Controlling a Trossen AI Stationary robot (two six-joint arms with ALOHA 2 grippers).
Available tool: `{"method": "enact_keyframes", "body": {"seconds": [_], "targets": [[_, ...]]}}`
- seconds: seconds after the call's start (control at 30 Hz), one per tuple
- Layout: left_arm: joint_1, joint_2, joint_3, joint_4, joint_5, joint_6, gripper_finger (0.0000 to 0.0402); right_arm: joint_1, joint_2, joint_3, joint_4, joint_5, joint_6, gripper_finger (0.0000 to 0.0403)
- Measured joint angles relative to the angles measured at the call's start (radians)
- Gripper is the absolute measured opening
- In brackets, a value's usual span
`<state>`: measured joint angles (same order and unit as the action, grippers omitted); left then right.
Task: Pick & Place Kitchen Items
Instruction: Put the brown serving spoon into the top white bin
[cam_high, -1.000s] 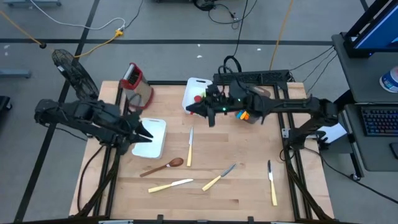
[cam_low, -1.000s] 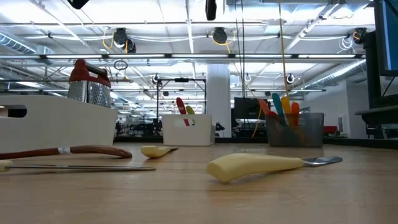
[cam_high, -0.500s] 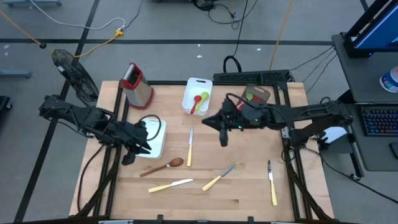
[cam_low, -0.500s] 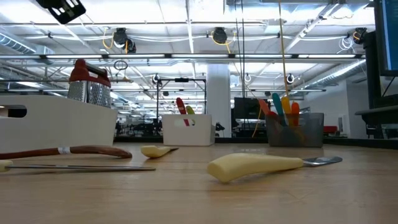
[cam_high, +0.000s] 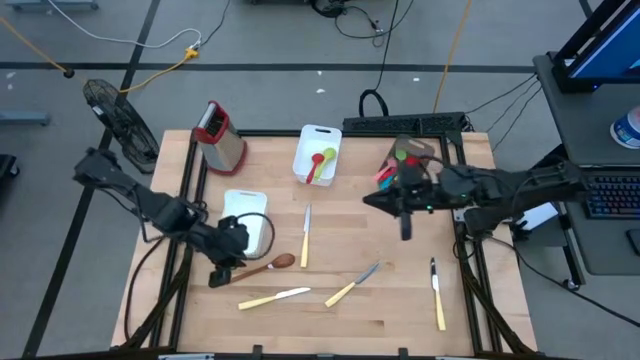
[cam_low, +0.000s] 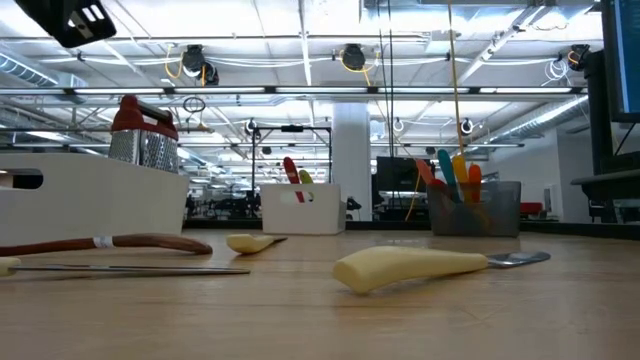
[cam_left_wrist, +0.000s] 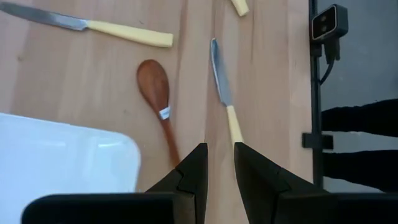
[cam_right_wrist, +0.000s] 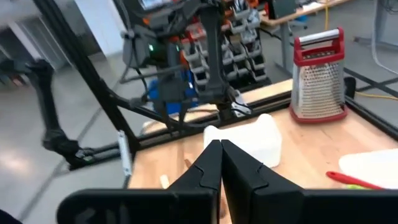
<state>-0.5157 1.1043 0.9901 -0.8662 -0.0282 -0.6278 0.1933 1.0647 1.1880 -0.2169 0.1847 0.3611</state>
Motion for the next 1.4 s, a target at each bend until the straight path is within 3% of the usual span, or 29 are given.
{"method": "enact_keyframes", "body": {"seconds": [0.3, 0.57, 0.8, 1.2, 1.4], "targets": [[-0.024, 0.106, 0.0, 0.122, -0.001, -0.139, 0.0081, 0.044, -0.329, -0.396, 0.236, -0.002, 0.05, 0.0004], [-0.024, 0.153, 0.018, 0.138, -0.001, -0.257, 0.0081, 0.051, -0.568, -0.637, 0.381, -0.002, 0.044, 0.0004], [-0.024, 0.223, 0.101, 0.131, 0.001, -0.254, 0.0081, 0.051, -0.675, -0.72, 0.385, -0.002, 0.022, 0.0004], [-0.017, 0.394, 0.161, 0.106, 0.056, -0.269, 0.0081, 0.051, -0.714, -0.763, 0.385, -0.002, -0.006, 0.0004], [0.022, 0.463, 0.161, 0.11, -0.02, -0.198, 0.0081, 0.051, -0.714, -0.763, 0.385, -0.002, -0.007, 0.0004]]}}
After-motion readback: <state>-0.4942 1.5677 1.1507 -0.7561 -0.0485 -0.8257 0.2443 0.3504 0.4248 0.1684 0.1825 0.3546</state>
